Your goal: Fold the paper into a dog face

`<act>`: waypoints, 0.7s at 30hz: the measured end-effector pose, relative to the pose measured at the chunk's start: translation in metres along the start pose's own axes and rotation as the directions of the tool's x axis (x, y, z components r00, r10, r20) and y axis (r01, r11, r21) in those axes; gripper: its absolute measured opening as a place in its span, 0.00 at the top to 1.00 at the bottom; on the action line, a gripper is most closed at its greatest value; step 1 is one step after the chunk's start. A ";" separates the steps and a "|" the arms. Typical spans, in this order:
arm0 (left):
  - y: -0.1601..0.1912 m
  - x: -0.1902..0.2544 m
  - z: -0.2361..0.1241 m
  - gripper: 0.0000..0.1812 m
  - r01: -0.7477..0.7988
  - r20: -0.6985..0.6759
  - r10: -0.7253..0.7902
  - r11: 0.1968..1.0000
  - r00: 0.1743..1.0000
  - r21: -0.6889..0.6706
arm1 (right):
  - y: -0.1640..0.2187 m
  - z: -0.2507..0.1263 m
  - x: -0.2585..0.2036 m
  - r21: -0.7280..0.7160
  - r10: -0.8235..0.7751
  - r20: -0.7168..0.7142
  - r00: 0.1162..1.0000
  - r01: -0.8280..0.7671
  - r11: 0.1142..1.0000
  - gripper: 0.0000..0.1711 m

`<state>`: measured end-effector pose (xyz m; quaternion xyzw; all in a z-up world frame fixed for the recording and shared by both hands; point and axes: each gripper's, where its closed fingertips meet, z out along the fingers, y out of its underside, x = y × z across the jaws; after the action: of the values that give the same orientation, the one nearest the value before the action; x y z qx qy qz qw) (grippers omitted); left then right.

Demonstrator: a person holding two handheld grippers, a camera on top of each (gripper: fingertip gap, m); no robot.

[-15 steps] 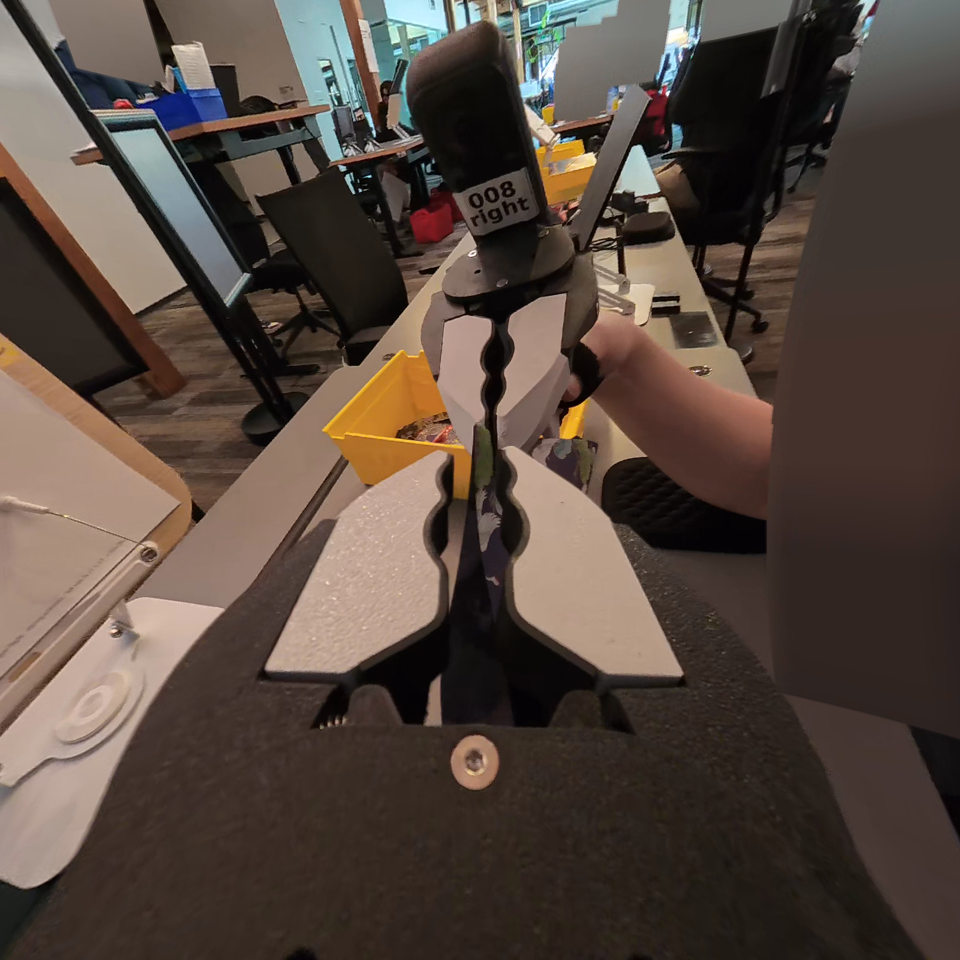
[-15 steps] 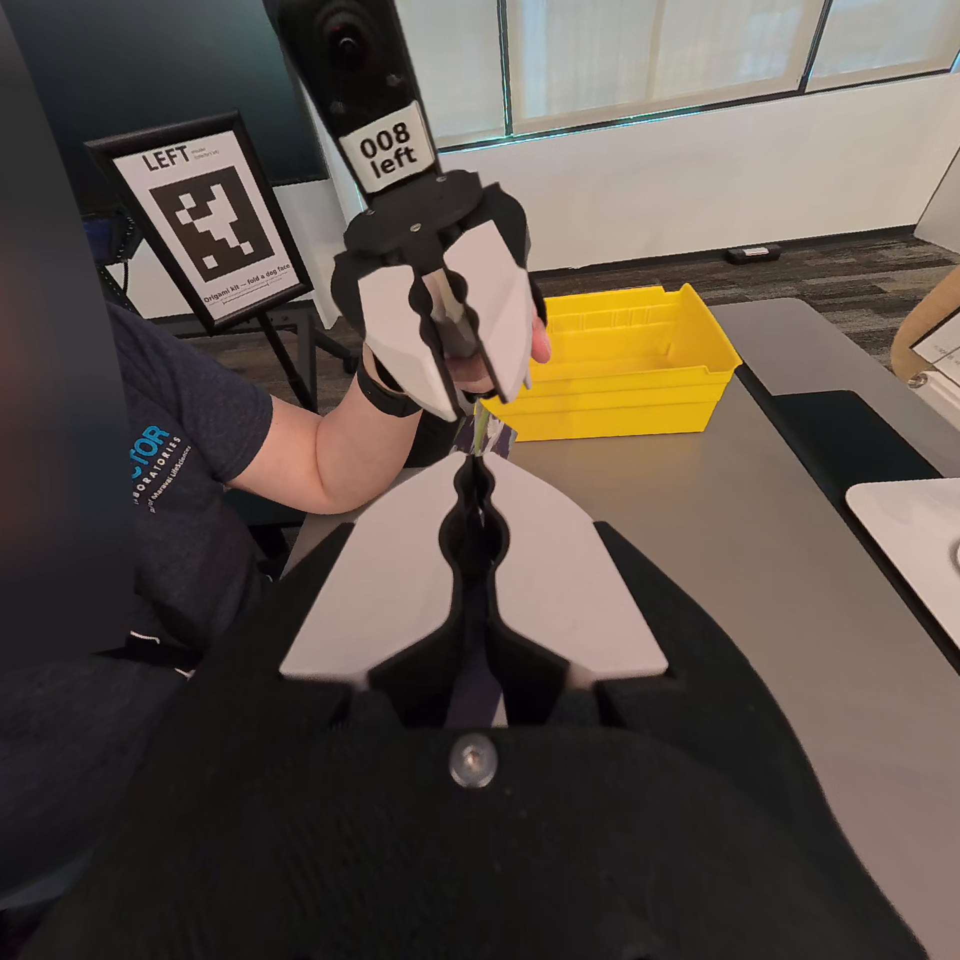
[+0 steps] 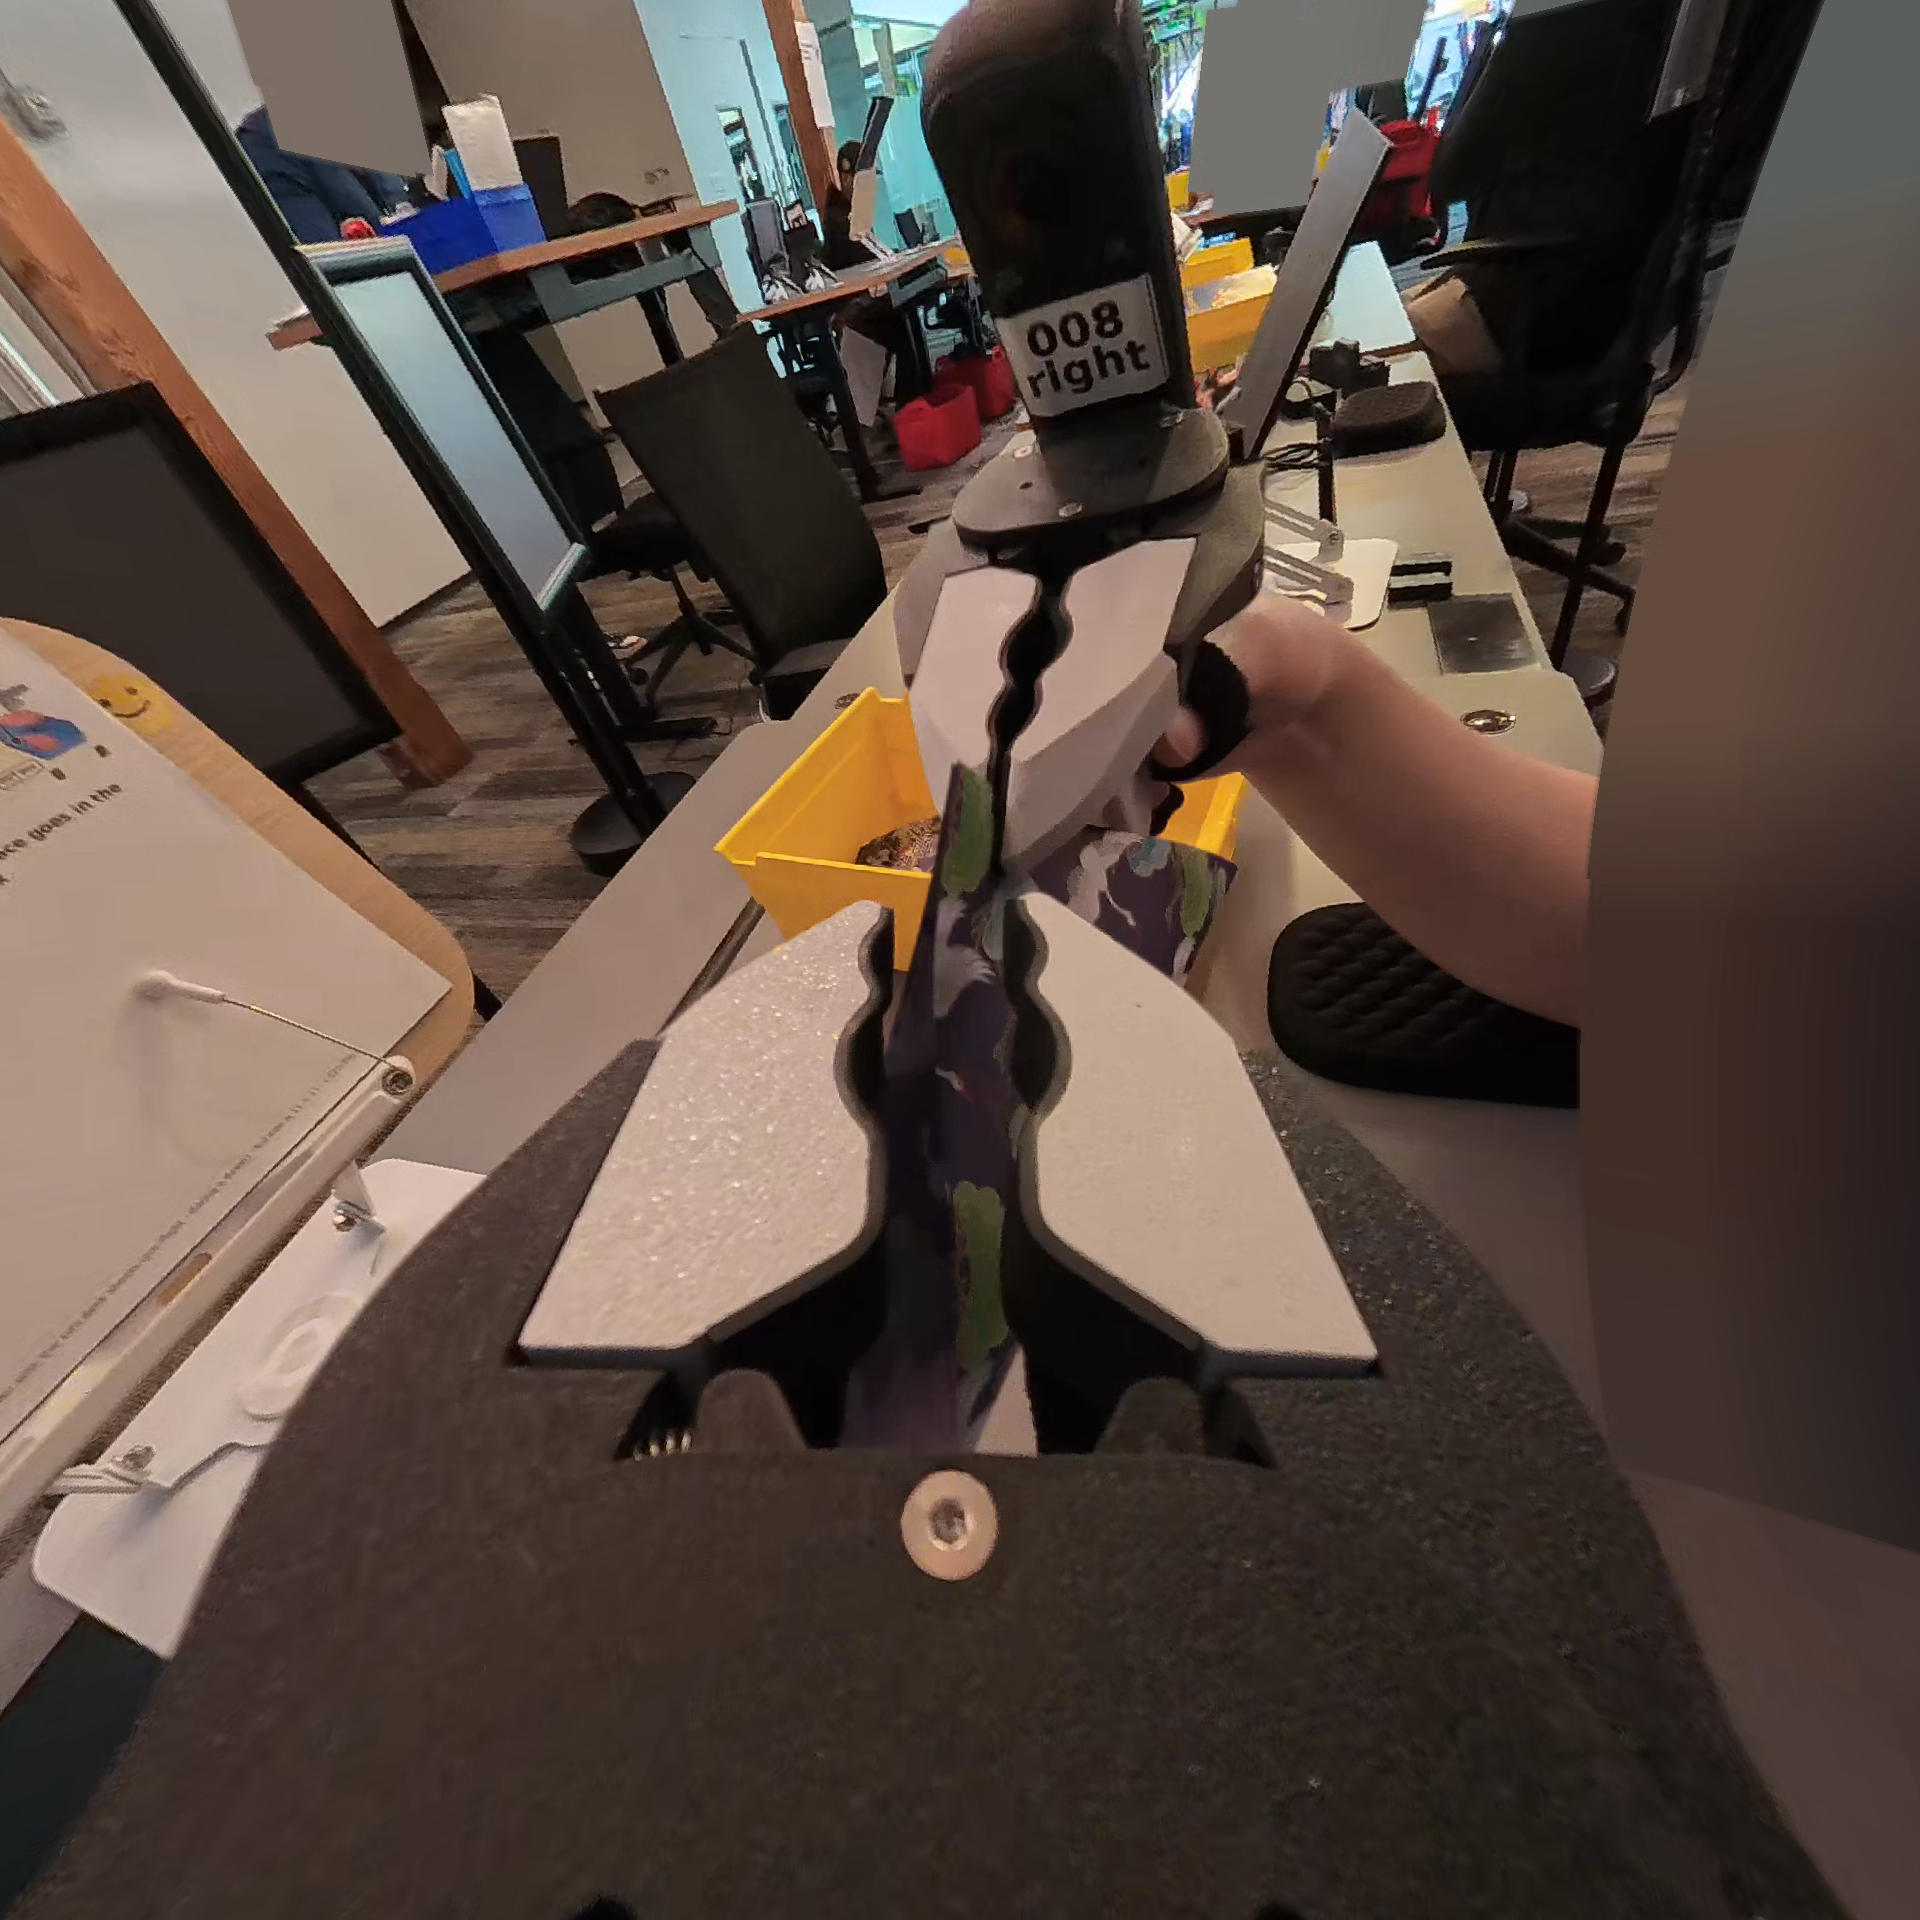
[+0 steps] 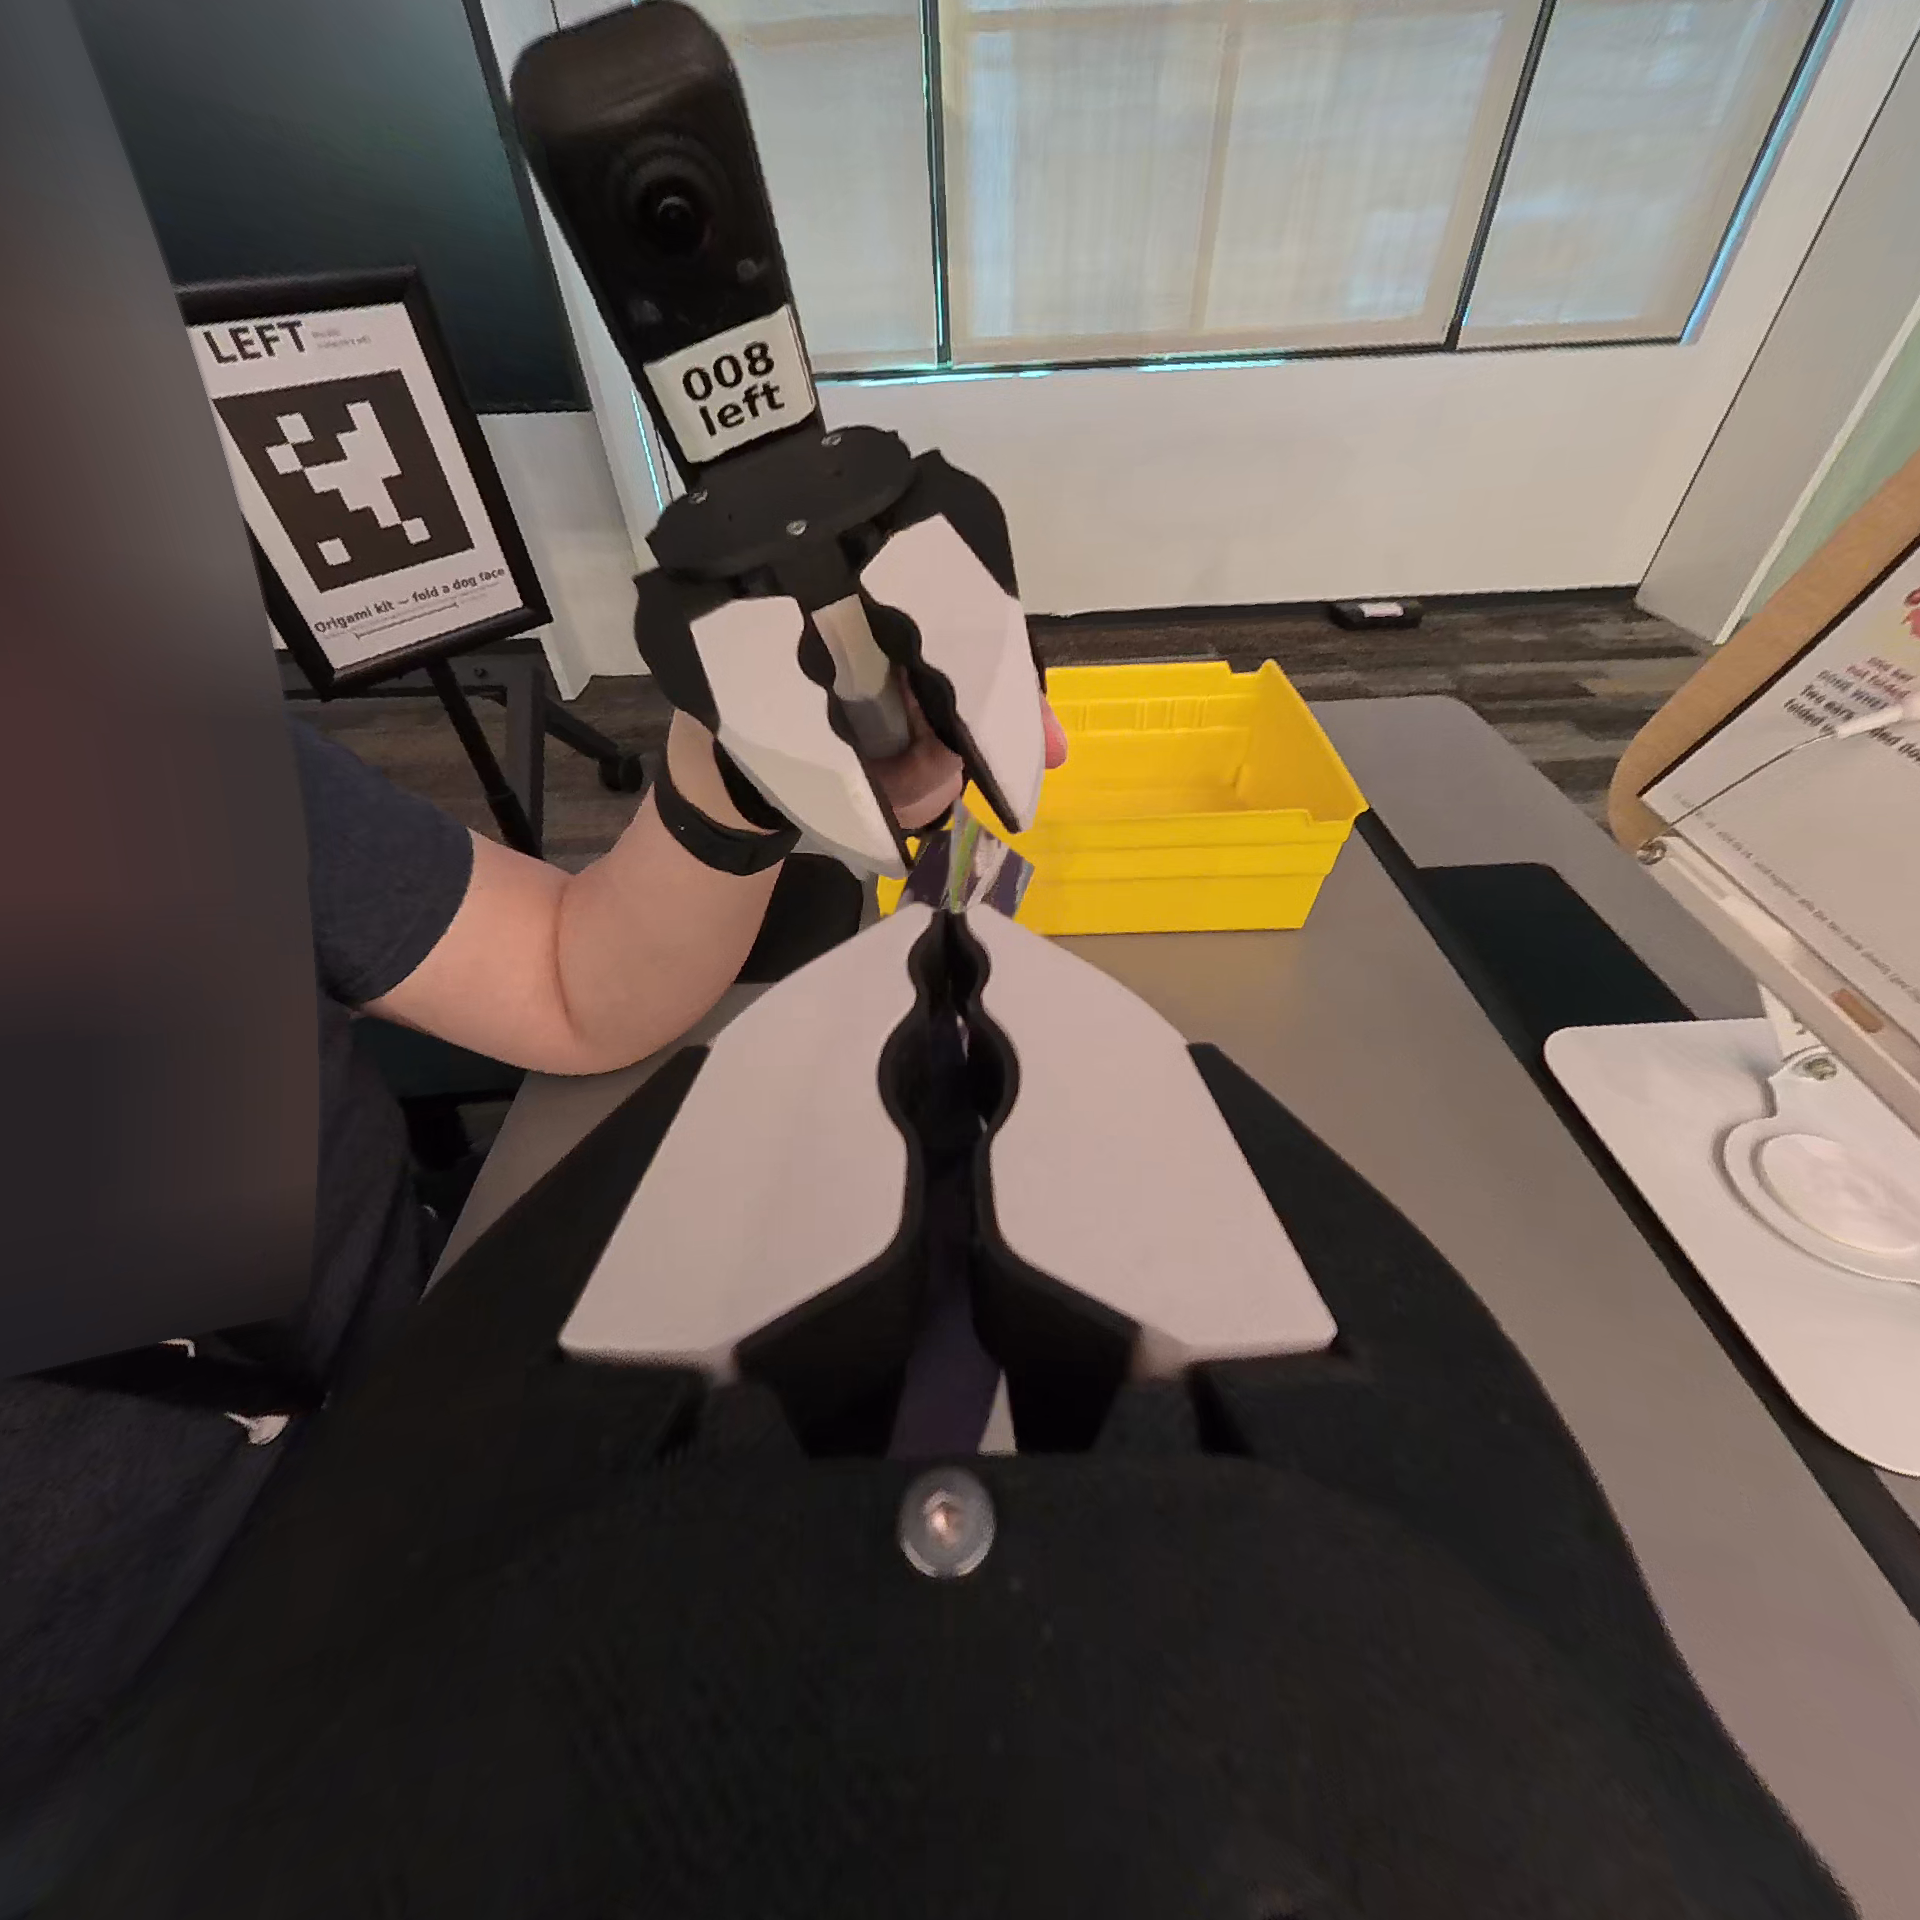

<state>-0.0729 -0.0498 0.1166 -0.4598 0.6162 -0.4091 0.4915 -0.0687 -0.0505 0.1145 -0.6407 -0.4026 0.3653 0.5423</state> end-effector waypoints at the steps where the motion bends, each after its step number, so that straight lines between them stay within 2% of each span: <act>1: 0.001 -0.001 0.001 0.89 -0.002 0.009 0.002 1.000 1.000 -0.005 | -0.002 -0.001 -0.001 0.010 -0.012 0.000 1.000 0.012 1.000 0.99; 8: -0.002 -0.002 0.001 0.89 0.041 -0.013 -0.040 0.999 0.999 0.030 | -0.012 -0.005 -0.007 0.067 -0.090 -0.002 0.996 0.090 0.994 0.99; 13: -0.004 -0.001 0.003 0.89 0.094 -0.059 -0.090 0.994 0.994 0.063 | -0.016 -0.005 -0.005 0.098 -0.102 -0.017 0.995 0.103 0.990 0.99; 21: -0.003 -0.006 0.003 0.89 0.117 -0.043 -0.114 0.991 0.993 0.067 | -0.019 -0.006 0.000 0.135 -0.088 -0.030 0.996 0.091 0.987 1.00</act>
<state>-0.0687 -0.0452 0.1205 -0.4691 0.5835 -0.4670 0.4705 -0.0652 -0.0517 0.1340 -0.5879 -0.3986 0.3593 0.6054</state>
